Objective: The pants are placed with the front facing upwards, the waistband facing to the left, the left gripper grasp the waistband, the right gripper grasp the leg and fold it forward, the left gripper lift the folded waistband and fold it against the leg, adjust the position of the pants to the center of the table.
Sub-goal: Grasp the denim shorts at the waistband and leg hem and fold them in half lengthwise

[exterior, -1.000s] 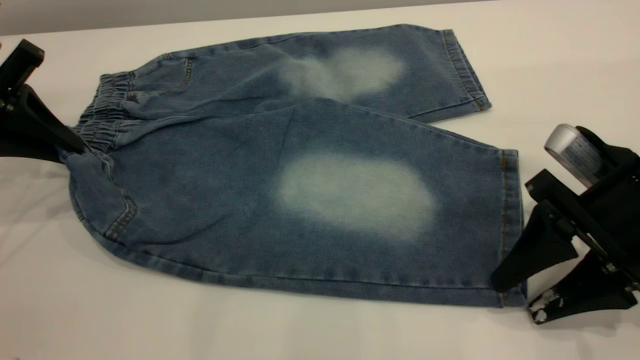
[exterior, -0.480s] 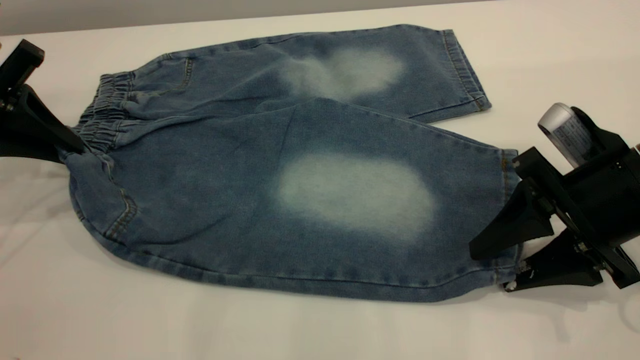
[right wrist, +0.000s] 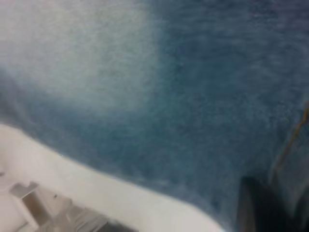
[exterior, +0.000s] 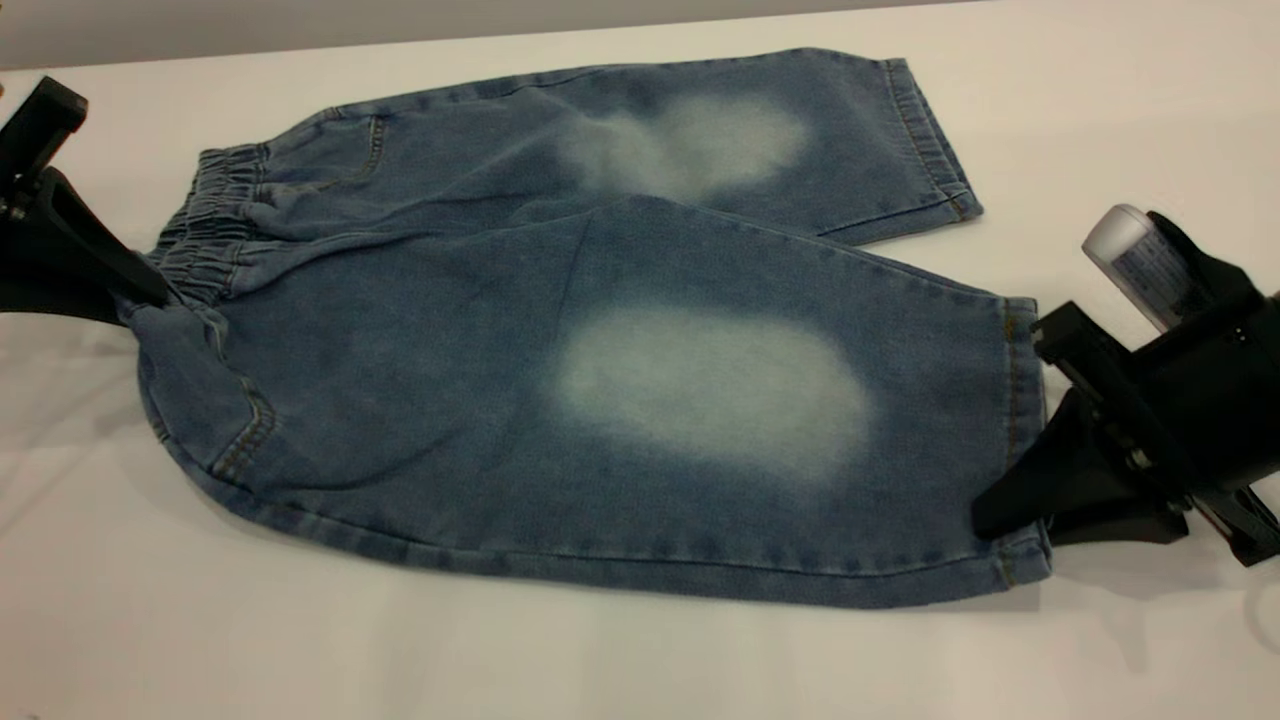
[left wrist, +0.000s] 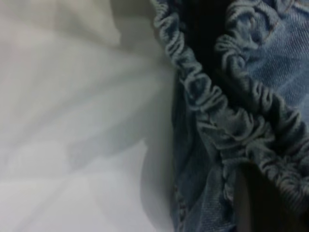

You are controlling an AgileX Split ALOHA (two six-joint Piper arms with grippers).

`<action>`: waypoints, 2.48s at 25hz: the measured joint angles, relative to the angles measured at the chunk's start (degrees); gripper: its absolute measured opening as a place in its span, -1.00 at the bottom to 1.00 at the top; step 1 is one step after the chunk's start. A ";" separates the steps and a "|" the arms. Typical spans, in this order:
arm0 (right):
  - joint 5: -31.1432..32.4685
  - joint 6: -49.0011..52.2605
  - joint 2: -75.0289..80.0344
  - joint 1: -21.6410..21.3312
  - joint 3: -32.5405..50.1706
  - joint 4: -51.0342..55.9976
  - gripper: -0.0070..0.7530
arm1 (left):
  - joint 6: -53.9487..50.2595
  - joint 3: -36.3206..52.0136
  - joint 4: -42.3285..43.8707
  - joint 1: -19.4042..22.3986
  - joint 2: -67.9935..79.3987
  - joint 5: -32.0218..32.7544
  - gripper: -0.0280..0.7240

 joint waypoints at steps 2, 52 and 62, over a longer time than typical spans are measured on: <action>1.26 0.00 -1.35 0.00 0.00 -0.89 -0.95 | 0.05 0.00 0.27 0.00 -0.98 0.35 -0.64; 5.48 45.21 -21.42 0.00 -32.03 -40.00 -0.95 | -0.67 23.44 -24.79 -3.35 -34.00 -11.68 -0.64; 9.85 48.31 -5.99 0.00 -49.18 -32.34 -0.95 | -0.09 23.44 -42.04 -3.35 -31.25 -18.58 -0.64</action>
